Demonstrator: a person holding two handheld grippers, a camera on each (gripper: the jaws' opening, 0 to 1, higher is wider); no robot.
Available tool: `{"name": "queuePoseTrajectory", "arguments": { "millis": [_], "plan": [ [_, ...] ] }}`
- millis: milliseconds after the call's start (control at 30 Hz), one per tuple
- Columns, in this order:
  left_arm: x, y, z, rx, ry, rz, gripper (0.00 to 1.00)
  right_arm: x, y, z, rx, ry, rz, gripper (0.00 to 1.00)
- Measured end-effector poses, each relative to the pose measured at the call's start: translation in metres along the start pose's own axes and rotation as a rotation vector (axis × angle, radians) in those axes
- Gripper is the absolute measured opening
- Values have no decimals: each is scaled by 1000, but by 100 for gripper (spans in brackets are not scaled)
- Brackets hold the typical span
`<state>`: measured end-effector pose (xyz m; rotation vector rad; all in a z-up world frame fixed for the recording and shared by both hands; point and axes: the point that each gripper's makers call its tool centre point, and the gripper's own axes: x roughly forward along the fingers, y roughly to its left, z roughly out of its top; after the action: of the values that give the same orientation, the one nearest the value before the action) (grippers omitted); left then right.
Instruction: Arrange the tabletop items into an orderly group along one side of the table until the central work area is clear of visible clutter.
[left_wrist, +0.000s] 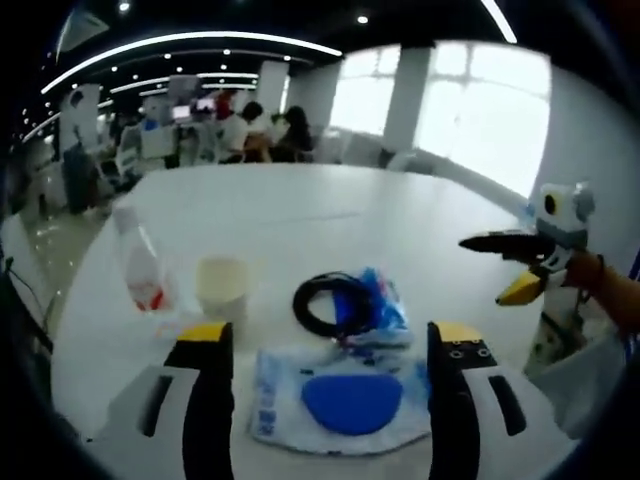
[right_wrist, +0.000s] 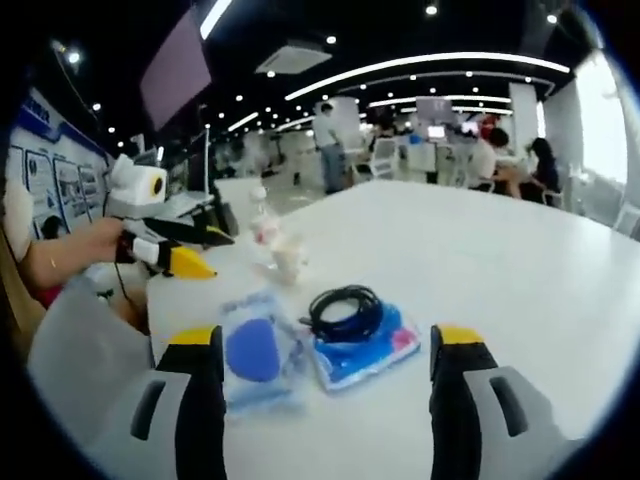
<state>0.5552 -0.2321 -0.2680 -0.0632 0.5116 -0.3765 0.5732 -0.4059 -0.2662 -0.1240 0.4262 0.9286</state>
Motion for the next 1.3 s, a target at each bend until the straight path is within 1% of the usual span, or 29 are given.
{"name": "queuePoseTrajectory", "arguments": {
  "millis": [133,167,233,333,400,500,567,633,733,800,867,900,1033,1100,1133,1200,1300],
  "plan": [
    [19,0,-8,14,43,-4,67,11,-13,-3,-10,4,1,82],
    [25,-1,-10,32,50,-13,64,14,-16,-4,-16,5,0,81],
    [35,-2,-12,42,48,-16,62,21,-22,-4,-30,-6,3,80],
    [51,0,-17,26,65,-21,61,31,-29,-1,-28,-35,22,79],
    [61,1,-22,25,85,-11,58,39,-34,-1,-38,-40,27,78],
    [73,5,-23,7,86,-4,54,51,-41,-5,-49,-34,31,76],
    [82,8,-27,-19,98,-2,53,60,-45,-9,-48,-28,40,75],
    [89,9,-31,-27,112,2,52,68,-47,-16,-45,-12,53,74],
    [97,12,-35,-27,121,18,49,78,-50,-25,-33,9,66,72],
    [102,15,-37,-43,112,28,48,83,-51,-28,-15,16,75,72],
    [106,15,-41,-86,124,28,48,87,-52,-30,-19,18,79,71],
    [110,15,-43,-103,123,25,48,90,-55,-35,-18,29,77,71],
    [116,17,-48,-106,134,34,46,96,-58,-40,-11,37,78,68],
    [119,20,-48,-117,127,40,45,99,-58,-44,-14,43,83,68],
    [120,20,-49,-125,131,40,45,101,-59,-46,-19,48,83,67],
    [123,20,-54,-181,151,34,44,104,-60,-49,-32,55,83,66],
    [127,22,-60,-195,171,49,42,110,-61,-56,-54,70,85,62]
  ]
}}
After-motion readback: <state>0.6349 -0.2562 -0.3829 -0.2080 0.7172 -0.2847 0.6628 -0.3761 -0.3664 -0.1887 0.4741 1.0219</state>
